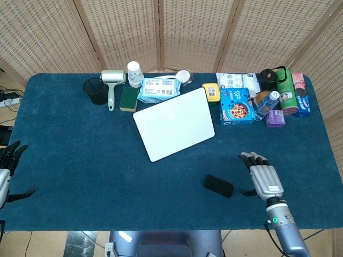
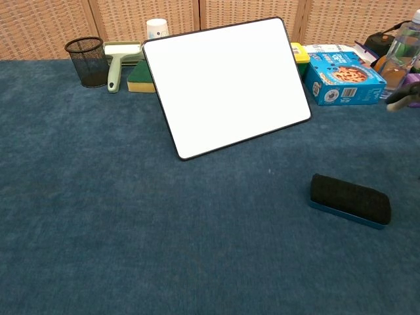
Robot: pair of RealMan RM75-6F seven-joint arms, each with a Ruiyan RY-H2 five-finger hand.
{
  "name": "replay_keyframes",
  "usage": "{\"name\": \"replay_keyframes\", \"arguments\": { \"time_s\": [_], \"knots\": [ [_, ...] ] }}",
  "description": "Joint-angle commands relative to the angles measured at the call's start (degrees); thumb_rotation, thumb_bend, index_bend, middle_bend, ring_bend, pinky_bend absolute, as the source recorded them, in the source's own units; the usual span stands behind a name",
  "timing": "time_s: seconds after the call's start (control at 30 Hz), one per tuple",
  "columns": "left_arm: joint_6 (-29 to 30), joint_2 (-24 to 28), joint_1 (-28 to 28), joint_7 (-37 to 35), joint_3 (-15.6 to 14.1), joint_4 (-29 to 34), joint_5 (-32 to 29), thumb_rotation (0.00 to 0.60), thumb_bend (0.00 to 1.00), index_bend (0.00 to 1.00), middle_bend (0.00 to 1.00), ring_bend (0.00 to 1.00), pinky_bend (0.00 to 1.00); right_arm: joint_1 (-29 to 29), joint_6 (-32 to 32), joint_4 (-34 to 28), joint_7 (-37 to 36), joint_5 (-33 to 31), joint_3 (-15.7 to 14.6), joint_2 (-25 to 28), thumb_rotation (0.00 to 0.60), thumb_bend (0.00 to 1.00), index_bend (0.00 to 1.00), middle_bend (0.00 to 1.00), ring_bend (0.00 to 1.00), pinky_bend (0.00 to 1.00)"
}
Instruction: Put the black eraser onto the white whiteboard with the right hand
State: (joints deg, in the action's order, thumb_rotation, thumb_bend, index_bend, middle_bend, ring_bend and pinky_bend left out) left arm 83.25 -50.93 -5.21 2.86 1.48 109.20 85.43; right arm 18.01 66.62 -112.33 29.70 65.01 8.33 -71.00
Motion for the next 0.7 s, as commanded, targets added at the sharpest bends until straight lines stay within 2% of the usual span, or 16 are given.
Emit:
{"name": "replay_keyframes", "arguments": {
  "time_s": [0.03, 0.23, 0.7],
  "knots": [
    [-0.02, 0.13, -0.02, -0.56, 0.19, -0.12, -0.40, 0.600, 0.11, 0.00, 0.00, 0.00, 0.03, 1.85, -0.28, 2.38, 3.14, -2.06, -0.47, -5.02, 0.600, 0.00, 0.15, 0.18, 0.14, 0.16],
    [-0.06, 0.51, 0.00, -1.75, 0.25, -0.36, -0.43, 0.600, 0.11, 0.00, 0.00, 0.00, 0.03, 2.64, 0.38, 5.52, 4.84, -2.69, -2.60, -10.73, 0.600, 0.00, 0.17, 0.20, 0.17, 0.17],
    [-0.27, 0.67, -0.08, -2.19, 0.32, -0.49, -0.64, 0.600, 0.11, 0.00, 0.00, 0.00, 0.03, 3.08, 3.14, 10.06, 4.54, -1.65, -3.84, -16.27, 0.600, 0.00, 0.20, 0.27, 0.24, 0.24]
  ]
}}
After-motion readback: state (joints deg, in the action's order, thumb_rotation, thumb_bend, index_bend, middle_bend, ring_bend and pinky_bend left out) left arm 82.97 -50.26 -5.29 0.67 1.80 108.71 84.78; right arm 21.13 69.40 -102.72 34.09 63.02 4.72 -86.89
